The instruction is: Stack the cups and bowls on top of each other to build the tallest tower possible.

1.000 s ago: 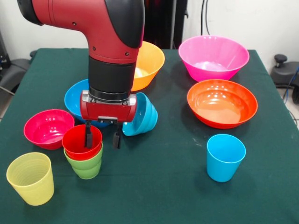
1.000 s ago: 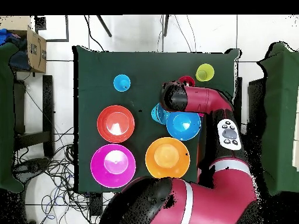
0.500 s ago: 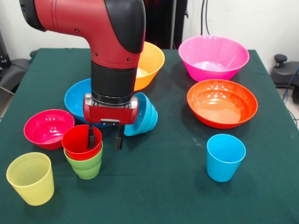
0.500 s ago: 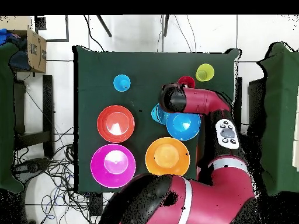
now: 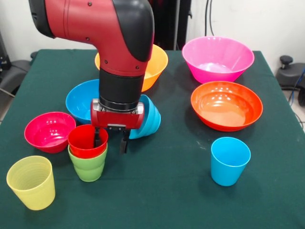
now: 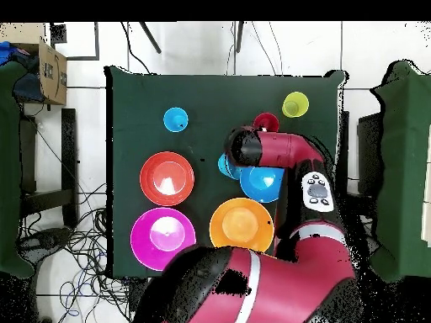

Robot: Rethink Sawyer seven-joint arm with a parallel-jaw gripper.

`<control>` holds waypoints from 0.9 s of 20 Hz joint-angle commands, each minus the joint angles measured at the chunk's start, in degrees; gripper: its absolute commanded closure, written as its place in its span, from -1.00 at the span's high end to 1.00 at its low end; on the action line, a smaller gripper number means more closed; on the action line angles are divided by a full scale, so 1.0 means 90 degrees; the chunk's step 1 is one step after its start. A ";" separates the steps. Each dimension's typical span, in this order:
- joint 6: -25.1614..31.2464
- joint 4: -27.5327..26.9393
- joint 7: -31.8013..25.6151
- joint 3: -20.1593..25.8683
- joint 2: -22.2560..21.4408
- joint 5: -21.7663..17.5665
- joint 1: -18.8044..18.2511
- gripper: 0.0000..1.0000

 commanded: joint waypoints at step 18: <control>-0.0690 -0.0194 -0.0030 0.0134 0.0351 -0.0791 0.0025 -1.00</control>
